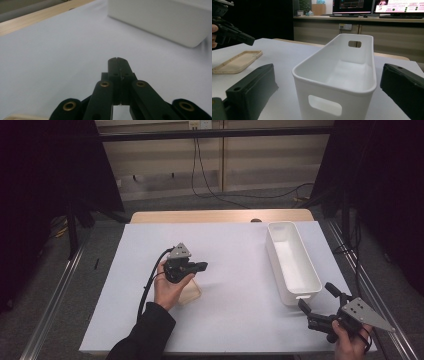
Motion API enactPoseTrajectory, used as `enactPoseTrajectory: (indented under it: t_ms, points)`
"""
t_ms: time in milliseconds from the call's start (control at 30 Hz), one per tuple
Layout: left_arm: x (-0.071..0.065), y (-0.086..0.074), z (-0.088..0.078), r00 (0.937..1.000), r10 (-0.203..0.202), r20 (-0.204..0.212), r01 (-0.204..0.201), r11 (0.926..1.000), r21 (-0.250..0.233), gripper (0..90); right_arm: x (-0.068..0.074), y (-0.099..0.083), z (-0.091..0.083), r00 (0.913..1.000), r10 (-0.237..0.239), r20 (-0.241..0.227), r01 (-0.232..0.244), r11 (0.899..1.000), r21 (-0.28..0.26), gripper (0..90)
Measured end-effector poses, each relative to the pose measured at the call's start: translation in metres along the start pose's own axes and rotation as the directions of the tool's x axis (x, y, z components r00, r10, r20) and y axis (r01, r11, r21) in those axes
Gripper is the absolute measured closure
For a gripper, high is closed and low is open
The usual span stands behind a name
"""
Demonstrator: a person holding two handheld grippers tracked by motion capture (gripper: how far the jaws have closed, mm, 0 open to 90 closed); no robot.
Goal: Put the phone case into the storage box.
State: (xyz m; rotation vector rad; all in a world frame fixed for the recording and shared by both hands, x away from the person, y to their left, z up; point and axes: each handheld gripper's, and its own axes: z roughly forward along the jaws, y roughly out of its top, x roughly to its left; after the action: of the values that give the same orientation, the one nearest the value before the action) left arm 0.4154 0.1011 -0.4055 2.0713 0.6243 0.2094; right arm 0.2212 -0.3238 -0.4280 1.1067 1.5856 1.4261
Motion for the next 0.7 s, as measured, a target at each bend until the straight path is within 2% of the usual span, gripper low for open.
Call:
enactPoseTrajectory:
  t_ms: [33,133,167,300,433,500,533,567,700]
  points:
    - [0.000,0.000,0.000,1.0000,0.000,0.000,0.000,1.0000,0.000,90.0,0.000,0.000,0.000,1.0000,0.000,0.000,0.000,1.000,0.000,0.0]
    - [0.003,-0.003,0.006,0.9995,-0.027,0.017,0.026,0.9965,0.079,90.0,0.000,0.000,0.000,1.0000,0.000,0.000,0.000,1.000,0.000,0.0]
    - [0.003,-0.003,0.006,0.9995,-0.027,0.017,0.026,0.9965,0.079,90.0,0.000,0.000,0.000,1.0000,0.000,0.000,0.000,1.000,0.000,0.0]
    - [0.003,-0.005,0.010,0.9992,-0.024,0.032,0.019,0.9905,0.136,90.0,0.000,0.000,0.000,1.0000,0.000,0.000,0.000,1.000,0.000,0.0]
    - [-0.001,-0.006,0.016,0.9986,-0.017,0.050,0.007,0.9805,0.197,90.0,0.000,0.000,0.000,1.0000,0.001,-0.001,-0.001,1.000,0.000,0.0]
    - [-0.003,-0.008,0.021,0.9984,-0.012,0.056,-0.002,0.9710,0.239,90.0,0.000,0.000,0.000,1.0000,0.002,-0.001,-0.002,1.000,0.000,0.0]
    - [-0.003,-0.008,0.021,0.9984,-0.012,0.056,-0.002,0.9710,0.239,90.0,0.000,0.000,0.000,1.0000,0.002,-0.001,-0.002,1.000,0.000,0.0]
    - [-0.004,-0.008,0.023,0.9984,-0.010,0.056,-0.005,0.9661,0.258,90.0,0.000,0.000,0.000,1.0000,0.001,-0.001,-0.001,1.000,0.000,0.0]
    - [-0.004,-0.010,0.029,0.9985,-0.021,0.050,0.006,0.9553,0.295,90.0,0.000,0.000,0.000,1.0000,0.001,-0.001,-0.001,1.000,0.004,0.0]
